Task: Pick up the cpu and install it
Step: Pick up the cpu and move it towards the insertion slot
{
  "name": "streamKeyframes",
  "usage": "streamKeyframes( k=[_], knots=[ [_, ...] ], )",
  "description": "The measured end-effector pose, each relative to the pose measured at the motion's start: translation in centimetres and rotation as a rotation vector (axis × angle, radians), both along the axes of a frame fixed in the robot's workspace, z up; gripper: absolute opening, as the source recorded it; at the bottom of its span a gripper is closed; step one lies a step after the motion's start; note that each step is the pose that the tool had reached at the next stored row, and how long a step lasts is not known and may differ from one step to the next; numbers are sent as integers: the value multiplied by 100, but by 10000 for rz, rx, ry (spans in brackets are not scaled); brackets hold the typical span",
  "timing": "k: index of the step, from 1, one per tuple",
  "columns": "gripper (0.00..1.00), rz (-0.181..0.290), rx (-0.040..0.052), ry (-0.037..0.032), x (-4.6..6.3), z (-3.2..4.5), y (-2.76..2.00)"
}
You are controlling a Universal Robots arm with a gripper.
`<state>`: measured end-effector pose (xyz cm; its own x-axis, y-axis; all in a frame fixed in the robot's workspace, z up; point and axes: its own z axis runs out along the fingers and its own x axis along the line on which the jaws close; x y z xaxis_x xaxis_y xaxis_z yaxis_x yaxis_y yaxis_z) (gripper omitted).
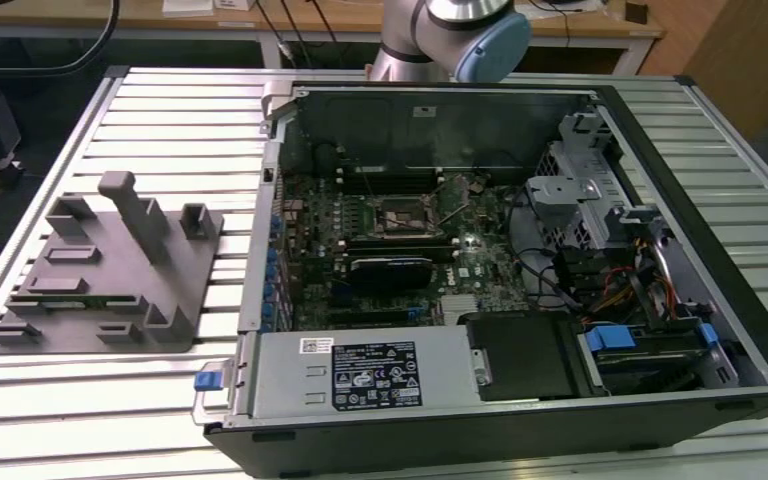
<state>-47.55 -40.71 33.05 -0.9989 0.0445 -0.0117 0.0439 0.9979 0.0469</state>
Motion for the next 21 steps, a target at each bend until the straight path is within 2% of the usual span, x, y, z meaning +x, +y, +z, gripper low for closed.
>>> streamKeyframes(
  k=[21],
  knots=[
    [55,0,1,-1,0,357,6]
  ],
)
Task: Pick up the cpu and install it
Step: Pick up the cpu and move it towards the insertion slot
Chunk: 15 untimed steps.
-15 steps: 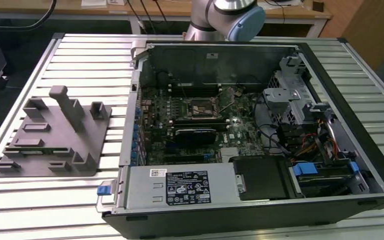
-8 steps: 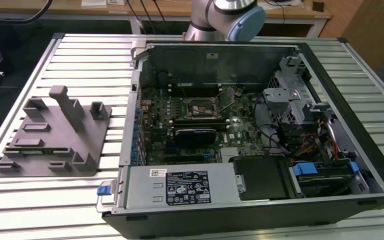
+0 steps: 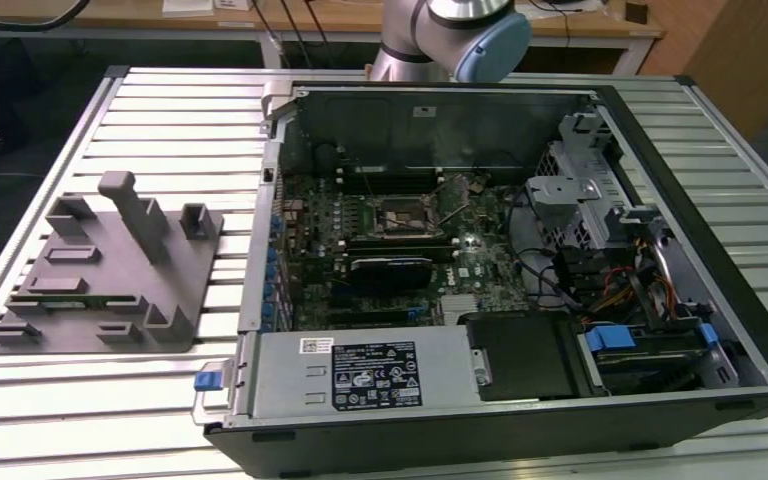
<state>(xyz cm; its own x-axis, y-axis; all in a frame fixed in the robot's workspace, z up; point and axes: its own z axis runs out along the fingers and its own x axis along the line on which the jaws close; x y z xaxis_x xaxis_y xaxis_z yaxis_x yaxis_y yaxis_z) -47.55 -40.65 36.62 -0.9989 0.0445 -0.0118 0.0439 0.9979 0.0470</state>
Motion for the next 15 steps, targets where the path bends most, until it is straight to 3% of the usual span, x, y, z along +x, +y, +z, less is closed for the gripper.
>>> streamKeyframes(
  k=[11,15],
  knots=[
    [55,0,-1,1,0,175,6],
    [55,0,1,-2,0,184,6]
  ],
)
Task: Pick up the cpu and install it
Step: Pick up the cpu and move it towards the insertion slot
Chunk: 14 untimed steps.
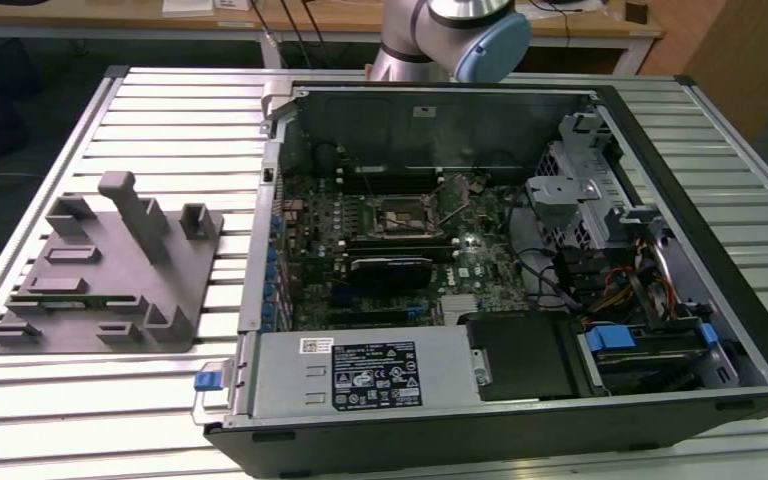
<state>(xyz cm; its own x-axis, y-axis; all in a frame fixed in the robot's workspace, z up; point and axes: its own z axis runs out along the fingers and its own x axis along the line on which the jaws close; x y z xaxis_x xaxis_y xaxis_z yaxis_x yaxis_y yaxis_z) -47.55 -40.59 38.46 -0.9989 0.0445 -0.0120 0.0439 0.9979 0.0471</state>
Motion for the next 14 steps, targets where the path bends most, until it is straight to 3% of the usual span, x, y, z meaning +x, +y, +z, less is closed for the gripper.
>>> streamKeyframes(
  k=[5,14],
  knots=[
    [55,-1,-2,4,18,4,1],
    [55,0,-1,2,156,3,4]
  ],
)
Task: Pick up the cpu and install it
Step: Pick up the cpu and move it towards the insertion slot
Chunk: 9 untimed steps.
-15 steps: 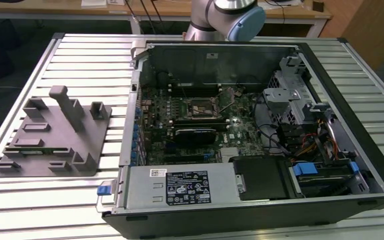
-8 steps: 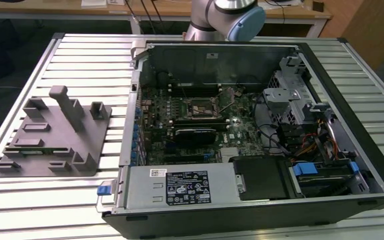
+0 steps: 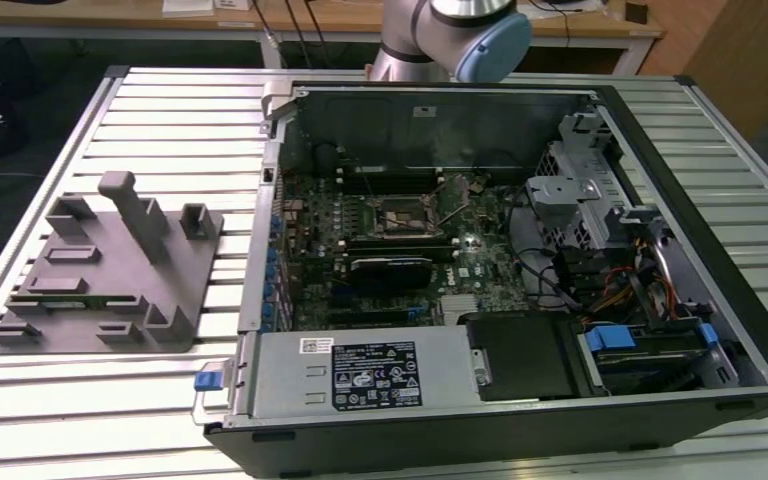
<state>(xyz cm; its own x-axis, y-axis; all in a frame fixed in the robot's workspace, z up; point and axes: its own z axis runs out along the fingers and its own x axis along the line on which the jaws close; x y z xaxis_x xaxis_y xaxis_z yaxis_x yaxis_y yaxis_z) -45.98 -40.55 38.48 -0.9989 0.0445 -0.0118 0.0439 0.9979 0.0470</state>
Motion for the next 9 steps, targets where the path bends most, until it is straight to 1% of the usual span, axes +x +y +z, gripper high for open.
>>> streamKeyframes(
  k=[9],
  knots=[
    [55,0,0,1,145,0,4]
  ],
)
